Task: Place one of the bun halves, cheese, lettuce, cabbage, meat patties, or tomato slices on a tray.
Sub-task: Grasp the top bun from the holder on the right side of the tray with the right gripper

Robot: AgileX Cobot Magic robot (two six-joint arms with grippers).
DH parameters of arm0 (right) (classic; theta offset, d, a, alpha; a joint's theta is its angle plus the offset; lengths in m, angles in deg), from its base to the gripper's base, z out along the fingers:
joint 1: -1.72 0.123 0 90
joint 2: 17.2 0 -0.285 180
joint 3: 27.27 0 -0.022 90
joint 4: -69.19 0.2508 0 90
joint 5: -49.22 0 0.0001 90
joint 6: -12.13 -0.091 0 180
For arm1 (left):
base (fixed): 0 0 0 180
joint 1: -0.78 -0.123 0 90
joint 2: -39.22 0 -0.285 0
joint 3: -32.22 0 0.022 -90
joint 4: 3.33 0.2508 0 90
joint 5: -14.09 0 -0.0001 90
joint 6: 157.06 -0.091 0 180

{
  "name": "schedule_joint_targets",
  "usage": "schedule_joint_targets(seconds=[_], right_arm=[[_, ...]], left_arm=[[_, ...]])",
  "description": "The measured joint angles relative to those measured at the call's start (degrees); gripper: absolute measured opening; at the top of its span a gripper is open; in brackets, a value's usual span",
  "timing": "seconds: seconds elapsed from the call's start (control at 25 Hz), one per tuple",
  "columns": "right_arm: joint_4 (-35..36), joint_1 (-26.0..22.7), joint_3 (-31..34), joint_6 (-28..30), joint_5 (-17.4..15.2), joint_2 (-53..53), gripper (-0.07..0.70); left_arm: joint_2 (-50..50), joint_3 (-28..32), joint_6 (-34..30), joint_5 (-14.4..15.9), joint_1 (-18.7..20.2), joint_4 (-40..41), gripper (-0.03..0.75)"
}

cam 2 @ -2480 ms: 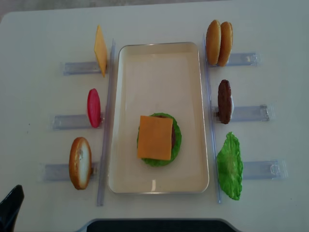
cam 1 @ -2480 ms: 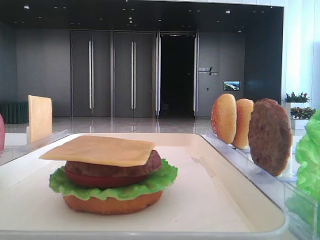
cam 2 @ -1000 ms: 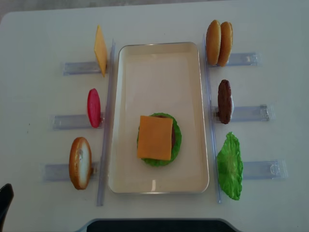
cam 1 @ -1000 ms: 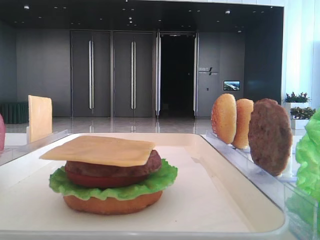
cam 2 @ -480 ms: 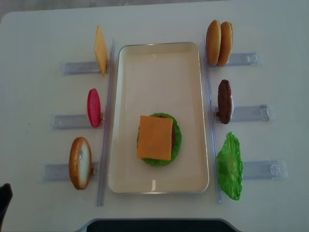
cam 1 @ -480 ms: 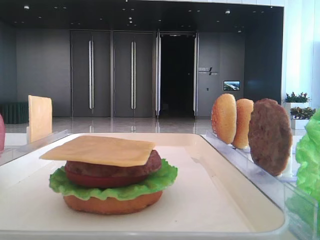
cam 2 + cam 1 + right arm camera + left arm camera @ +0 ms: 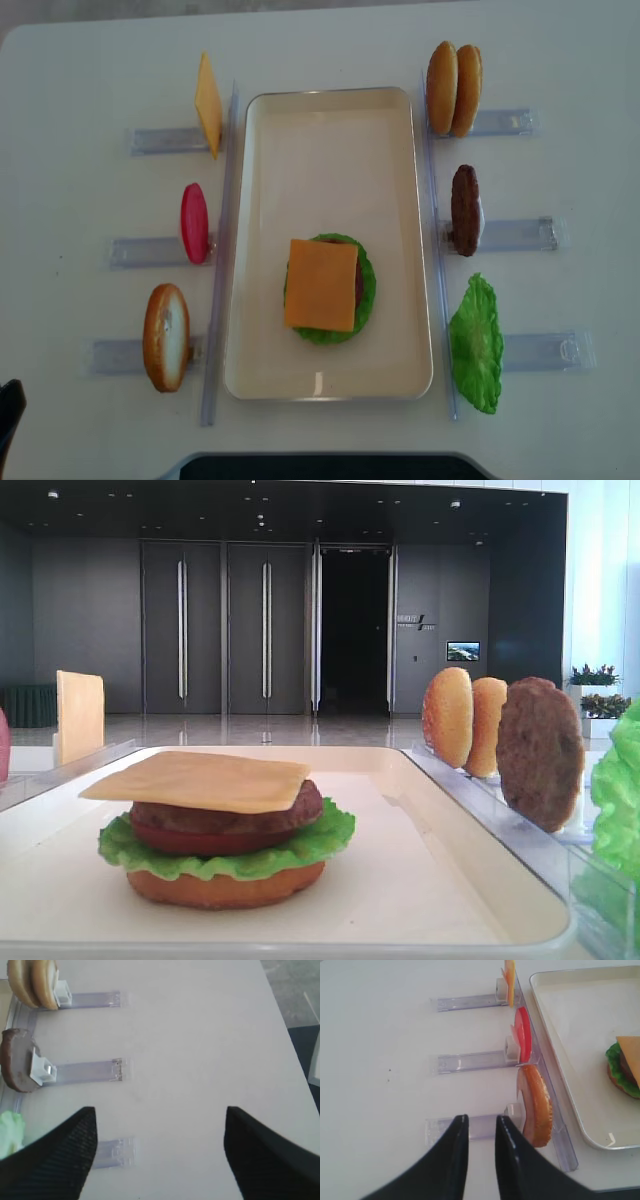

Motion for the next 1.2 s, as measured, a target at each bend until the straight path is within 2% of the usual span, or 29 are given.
schedule_joint_targets(seconds=[0.32, 0.48, 0.72, 0.88, 1.2], right_arm=[[0.04, 0.0, -18.13, -0.41, 1.16, -32.4, 0.531], [0.39, 0.0, -27.2, -1.58, 1.37, -44.25, 0.531], [0.67, 0.0, -37.74, -2.63, 1.42, -57.81, 0.531], [0.84, 0.0, -43.37, -3.49, 0.37, -65.48, 0.531], [0.84, 0.0, -50.79, -6.08, -1.63, -77.04, 0.534]], left_arm=[[0.0, 0.0, 0.0, 0.0, 0.0, 0.0, 0.141], [0.0, 0.0, 0.0, 0.0, 0.0, 0.0, 0.141], [0.0, 0.0, 0.0, 0.0, 0.0, 0.0, 0.141], [0.0, 0.0, 0.0, 0.0, 0.0, 0.0, 0.141], [0.0, 0.0, 0.0, 0.0, 0.0, 0.0, 0.141]])
